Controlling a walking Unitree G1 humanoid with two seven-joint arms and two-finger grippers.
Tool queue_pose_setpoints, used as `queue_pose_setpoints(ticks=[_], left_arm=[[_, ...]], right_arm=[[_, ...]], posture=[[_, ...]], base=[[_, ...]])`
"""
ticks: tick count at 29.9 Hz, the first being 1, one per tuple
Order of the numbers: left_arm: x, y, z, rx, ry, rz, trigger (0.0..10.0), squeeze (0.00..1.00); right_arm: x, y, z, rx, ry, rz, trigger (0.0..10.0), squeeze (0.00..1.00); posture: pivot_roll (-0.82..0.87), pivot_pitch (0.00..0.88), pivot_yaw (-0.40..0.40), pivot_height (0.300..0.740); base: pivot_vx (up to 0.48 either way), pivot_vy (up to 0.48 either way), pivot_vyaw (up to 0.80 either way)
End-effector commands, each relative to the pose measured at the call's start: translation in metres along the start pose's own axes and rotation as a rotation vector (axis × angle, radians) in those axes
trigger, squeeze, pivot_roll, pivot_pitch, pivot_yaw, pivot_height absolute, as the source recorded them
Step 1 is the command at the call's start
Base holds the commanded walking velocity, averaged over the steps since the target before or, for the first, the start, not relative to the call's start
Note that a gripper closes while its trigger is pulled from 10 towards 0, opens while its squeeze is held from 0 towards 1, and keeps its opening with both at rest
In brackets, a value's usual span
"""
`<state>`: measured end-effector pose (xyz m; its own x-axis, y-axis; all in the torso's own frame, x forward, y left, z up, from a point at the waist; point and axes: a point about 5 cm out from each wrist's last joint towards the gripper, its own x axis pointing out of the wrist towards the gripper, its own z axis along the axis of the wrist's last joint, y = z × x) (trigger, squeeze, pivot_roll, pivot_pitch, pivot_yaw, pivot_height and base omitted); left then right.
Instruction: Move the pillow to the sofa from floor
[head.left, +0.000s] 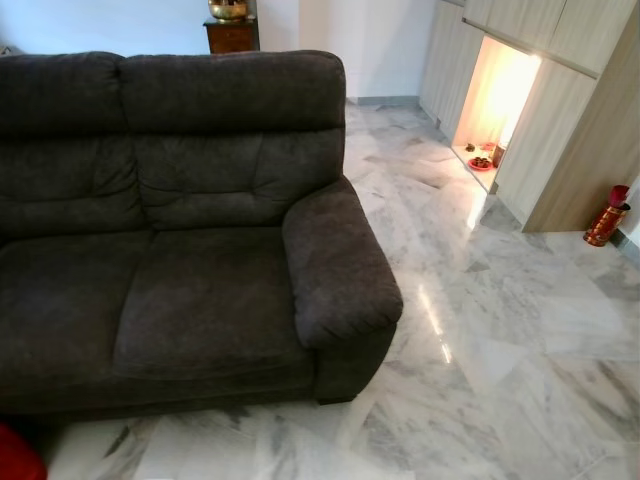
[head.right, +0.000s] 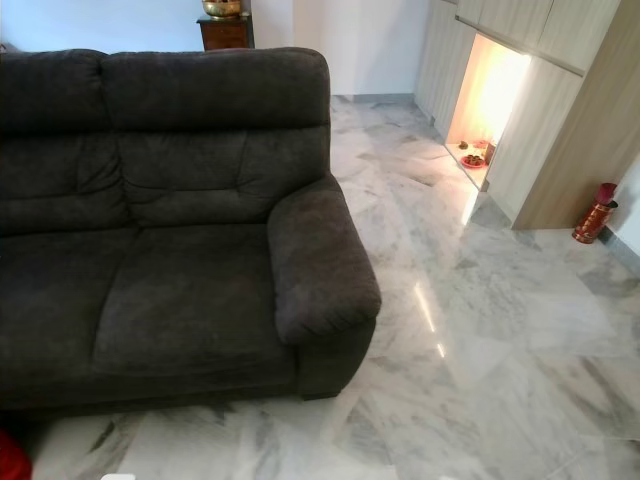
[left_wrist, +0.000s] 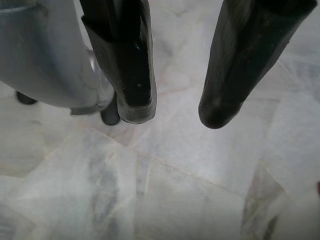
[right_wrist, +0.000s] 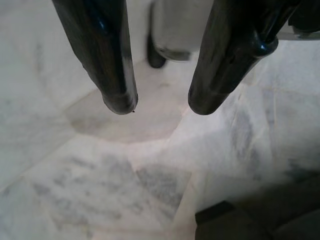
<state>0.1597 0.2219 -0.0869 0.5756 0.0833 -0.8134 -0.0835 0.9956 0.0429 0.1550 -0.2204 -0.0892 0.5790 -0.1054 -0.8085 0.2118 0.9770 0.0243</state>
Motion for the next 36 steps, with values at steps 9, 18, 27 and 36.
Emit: queue_pose_setpoints(ticks=[9,18,27,36], left_arm=[[0.0096,-0.0068,0.0345,0.065,0.025,0.046,10.0,0.00],[0.0095,-0.0059,0.0344,0.063,0.023,0.046,10.0,0.00],[0.0093,-0.0050,0.0337,0.063,0.025,0.046,10.0,0.00],[0.0092,-0.0051,0.0331,0.060,0.026,0.046,10.0,0.00]], right_arm=[[0.0008,0.0026,-0.0058,0.112,0.067,-0.028,10.0,0.00],[0.0008,0.0031,-0.0061,0.109,0.071,-0.025,10.0,0.00],[0.0008,0.0035,-0.0067,0.109,0.076,-0.024,10.0,0.00],[0.0007,0.0034,-0.0068,0.113,0.073,-0.020,10.0,0.00]], posture=[[0.03,0.017,0.026,0.740],[0.04,0.020,0.028,0.740],[0.04,0.022,0.030,0.740],[0.04,0.021,0.029,0.740]], base=[[0.000,0.360,0.00],[0.000,0.359,0.00],[0.000,0.358,0.00],[0.000,0.358,0.00]])
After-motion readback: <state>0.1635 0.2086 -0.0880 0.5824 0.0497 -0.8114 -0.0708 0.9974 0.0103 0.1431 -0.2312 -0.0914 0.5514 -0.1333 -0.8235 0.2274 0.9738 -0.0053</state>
